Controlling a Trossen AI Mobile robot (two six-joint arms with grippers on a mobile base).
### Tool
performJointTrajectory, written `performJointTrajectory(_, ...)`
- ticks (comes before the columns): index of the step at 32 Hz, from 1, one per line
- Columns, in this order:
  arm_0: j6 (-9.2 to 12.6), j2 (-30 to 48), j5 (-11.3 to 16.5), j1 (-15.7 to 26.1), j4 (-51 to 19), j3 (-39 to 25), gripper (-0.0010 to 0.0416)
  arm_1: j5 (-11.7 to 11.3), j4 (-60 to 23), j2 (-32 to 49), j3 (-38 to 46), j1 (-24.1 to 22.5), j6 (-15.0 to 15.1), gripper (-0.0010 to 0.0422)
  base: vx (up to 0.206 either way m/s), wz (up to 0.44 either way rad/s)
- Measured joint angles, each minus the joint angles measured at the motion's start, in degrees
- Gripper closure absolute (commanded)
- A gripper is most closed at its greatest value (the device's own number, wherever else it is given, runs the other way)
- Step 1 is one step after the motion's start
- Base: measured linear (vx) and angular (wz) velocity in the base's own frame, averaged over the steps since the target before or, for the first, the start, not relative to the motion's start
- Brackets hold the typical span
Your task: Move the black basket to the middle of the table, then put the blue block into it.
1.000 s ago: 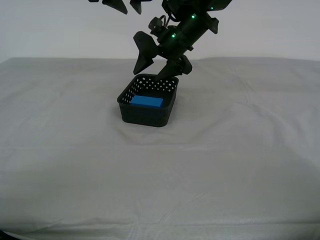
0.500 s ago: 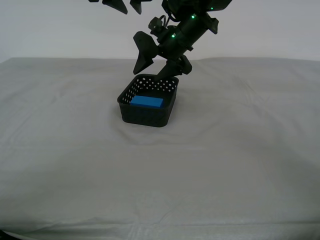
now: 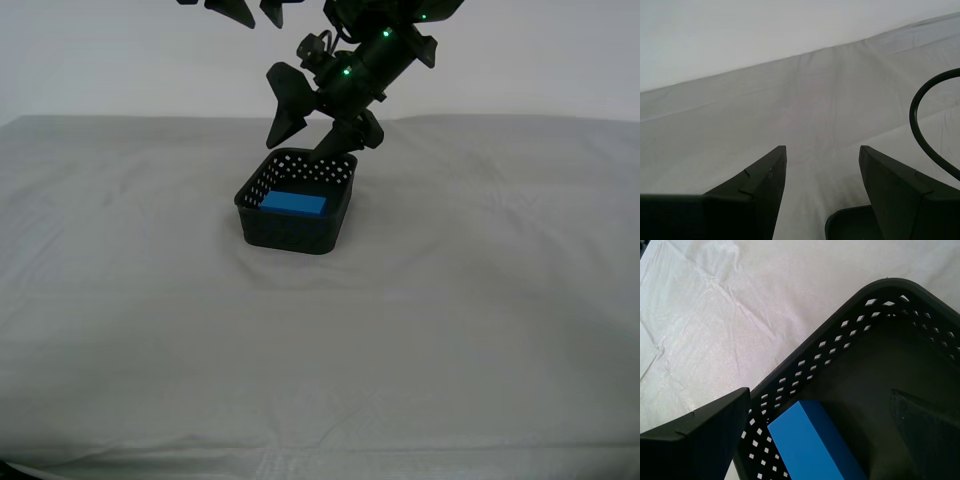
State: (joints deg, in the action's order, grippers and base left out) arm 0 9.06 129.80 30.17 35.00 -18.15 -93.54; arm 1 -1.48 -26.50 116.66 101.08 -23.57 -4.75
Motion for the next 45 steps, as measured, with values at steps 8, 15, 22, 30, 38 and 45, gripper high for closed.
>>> performJointTrajectory(8,0.0,0.0,0.0,0.0,0.0,0.0,0.0018,0.0,0.0,0.0,0.0,0.0,0.0,0.0218,0.000,0.000)
performJointTrajectory(15,0.0,0.0,0.0,0.0,0.1,0.0,0.0019,0.0,0.0,0.0,0.0,0.0,0.0,0.0218,0.000,0.000)
performJointTrajectory(22,0.0,0.0,0.0,0.0,0.1,0.0,0.0019,0.0,0.0,0.0,0.0,0.0,0.0,0.0218,0.000,0.000)
performJointTrajectory(30,0.0,0.0,0.0,0.0,0.1,0.0,0.0019,0.0,0.0,0.0,0.0,0.0,0.0,0.0218,0.000,0.000)
performJointTrajectory(38,0.0,0.0,0.0,0.0,0.1,0.0,0.0019,0.0,0.0,0.0,0.0,0.0,0.0,0.0218,0.000,0.000)
performJointTrajectory(45,0.0,0.0,0.0,0.0,0.1,0.0,0.0019,0.0,0.0,0.0,0.0,0.0,0.0,0.0218,0.000,0.000)
